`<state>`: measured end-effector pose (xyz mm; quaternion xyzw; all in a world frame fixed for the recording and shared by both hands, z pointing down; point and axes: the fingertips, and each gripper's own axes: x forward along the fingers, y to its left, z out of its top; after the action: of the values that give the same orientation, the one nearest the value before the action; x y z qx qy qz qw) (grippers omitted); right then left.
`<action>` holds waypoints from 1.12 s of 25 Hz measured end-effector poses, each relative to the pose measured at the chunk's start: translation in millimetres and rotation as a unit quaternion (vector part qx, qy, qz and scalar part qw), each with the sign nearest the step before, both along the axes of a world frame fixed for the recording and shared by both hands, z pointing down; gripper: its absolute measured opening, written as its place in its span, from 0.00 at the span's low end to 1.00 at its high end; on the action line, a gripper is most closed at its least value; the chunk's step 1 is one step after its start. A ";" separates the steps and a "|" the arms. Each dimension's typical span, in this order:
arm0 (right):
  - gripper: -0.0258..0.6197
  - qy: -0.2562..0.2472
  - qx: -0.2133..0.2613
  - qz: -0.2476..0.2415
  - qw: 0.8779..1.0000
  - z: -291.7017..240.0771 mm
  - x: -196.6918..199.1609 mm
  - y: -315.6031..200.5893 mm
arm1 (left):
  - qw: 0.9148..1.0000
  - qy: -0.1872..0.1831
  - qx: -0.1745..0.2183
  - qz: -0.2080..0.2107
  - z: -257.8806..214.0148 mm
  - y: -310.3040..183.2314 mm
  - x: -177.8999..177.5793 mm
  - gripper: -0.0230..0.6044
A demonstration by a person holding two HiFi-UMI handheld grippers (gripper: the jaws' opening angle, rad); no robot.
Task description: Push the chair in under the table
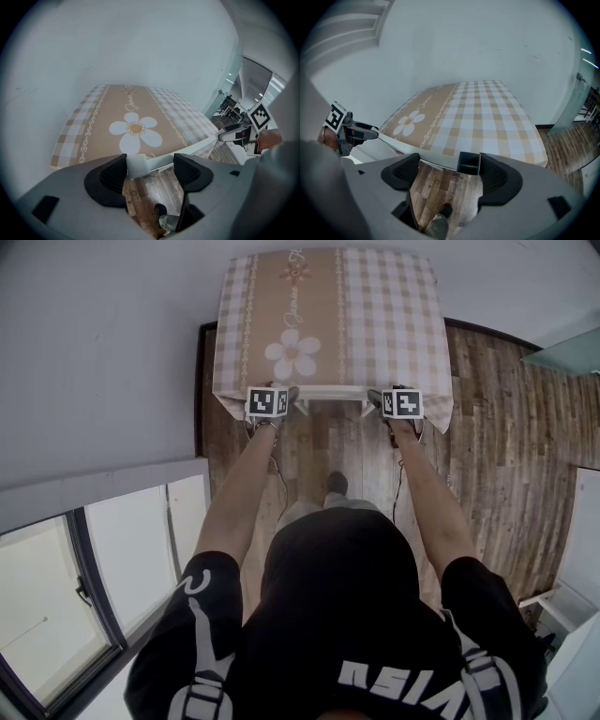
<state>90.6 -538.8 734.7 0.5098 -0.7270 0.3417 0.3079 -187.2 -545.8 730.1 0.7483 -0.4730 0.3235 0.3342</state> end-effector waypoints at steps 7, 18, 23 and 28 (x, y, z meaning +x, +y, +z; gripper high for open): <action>0.65 -0.004 -0.012 0.019 1.000 -3.8 7.7 -4.5 | 1.000 0.001 0.002 0.007 -6.5 5.2 4.0 0.56; 0.61 -0.017 0.046 0.042 0.998 -48.1 2.9 10.4 | 0.995 0.027 0.092 0.006 -68.6 25.2 -1.2 0.46; 0.58 -0.021 0.090 0.037 0.995 -81.7 -10.4 3.7 | 0.990 0.040 0.133 0.011 -102.3 23.1 -9.0 0.44; 0.53 -0.020 0.137 0.023 0.990 -117.6 -27.7 1.3 | 0.983 0.052 0.174 0.009 -133.3 27.9 -16.8 0.39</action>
<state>62.9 -537.5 617.1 0.5567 -0.7613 0.2553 0.2128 -204.0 -517.9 596.8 0.8154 -0.4971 0.1998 0.2196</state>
